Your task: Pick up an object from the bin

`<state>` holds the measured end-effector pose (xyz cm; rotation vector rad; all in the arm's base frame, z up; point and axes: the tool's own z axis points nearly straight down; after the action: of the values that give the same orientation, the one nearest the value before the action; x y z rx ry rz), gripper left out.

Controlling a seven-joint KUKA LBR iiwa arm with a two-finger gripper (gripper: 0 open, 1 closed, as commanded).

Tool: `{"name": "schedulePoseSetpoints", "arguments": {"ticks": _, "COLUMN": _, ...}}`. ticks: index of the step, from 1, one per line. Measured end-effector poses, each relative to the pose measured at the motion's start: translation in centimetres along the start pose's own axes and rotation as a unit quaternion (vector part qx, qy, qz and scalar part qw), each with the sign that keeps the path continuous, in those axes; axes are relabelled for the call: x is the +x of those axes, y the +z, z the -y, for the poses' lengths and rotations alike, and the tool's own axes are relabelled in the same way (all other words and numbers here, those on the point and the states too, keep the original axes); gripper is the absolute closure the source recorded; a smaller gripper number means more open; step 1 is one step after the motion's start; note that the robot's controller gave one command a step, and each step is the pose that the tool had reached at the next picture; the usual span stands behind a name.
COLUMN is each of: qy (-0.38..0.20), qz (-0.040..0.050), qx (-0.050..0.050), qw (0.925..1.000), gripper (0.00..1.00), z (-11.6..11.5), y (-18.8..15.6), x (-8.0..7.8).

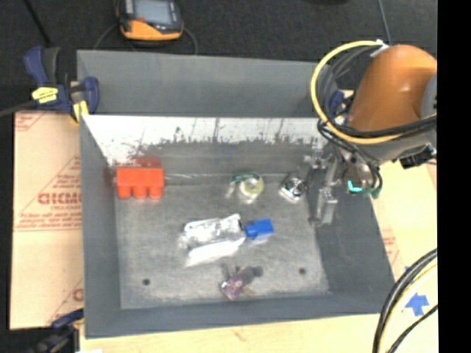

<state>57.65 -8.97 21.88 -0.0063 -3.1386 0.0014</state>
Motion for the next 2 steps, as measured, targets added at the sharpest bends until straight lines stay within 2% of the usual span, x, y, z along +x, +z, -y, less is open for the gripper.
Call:
{"name": "schedulePoseSetpoints", "arguments": {"ticks": 1, "qy": -0.117, "qz": 0.0007, "qx": -0.001, "qw": 0.9931, "gripper": 0.0, "z": -5.29, "y": 13.98, "x": -2.07}}
{"name": "schedulePoseSetpoints", "arguments": {"ticks": 2, "qy": -0.117, "qz": 0.0043, "qx": 0.001, "qw": 0.9931, "gripper": 1.0, "z": -5.17, "y": 13.53, "x": -2.27}}
